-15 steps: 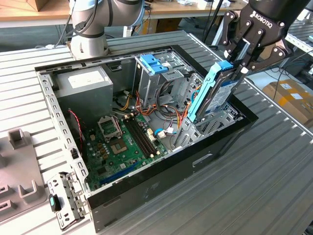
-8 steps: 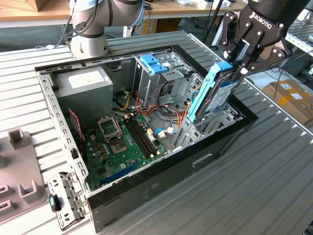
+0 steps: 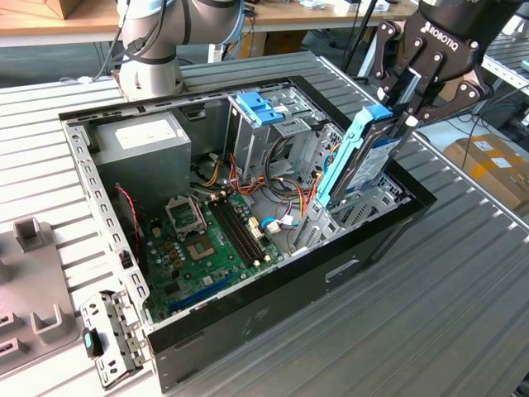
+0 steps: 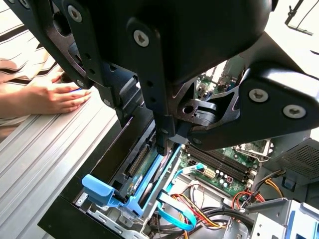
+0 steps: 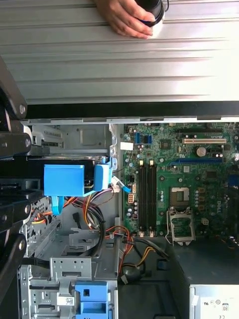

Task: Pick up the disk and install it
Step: 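Insert the disk into the insertion slot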

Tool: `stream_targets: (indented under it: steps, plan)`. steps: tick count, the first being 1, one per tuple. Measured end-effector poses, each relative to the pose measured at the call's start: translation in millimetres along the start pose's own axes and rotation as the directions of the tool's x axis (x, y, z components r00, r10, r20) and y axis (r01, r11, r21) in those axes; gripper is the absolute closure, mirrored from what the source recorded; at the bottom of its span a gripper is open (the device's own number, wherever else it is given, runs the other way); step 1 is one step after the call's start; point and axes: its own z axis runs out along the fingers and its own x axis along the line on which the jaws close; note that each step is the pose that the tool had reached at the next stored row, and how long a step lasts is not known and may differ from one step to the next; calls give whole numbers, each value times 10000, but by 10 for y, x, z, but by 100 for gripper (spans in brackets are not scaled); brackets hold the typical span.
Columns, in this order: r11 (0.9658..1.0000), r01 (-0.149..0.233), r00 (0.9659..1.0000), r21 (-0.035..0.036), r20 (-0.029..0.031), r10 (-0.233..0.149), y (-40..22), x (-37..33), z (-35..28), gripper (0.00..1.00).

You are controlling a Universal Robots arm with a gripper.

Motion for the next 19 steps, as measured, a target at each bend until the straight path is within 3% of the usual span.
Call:
stream_targets:
  steps: [3, 19]
  plan:
    - [10000, -1, 10000, 0, -1, 1, -29, -1, 0, 65]
    - [10000, -1, 10000, 13, 0, 1, -17, 0, 0, 65]
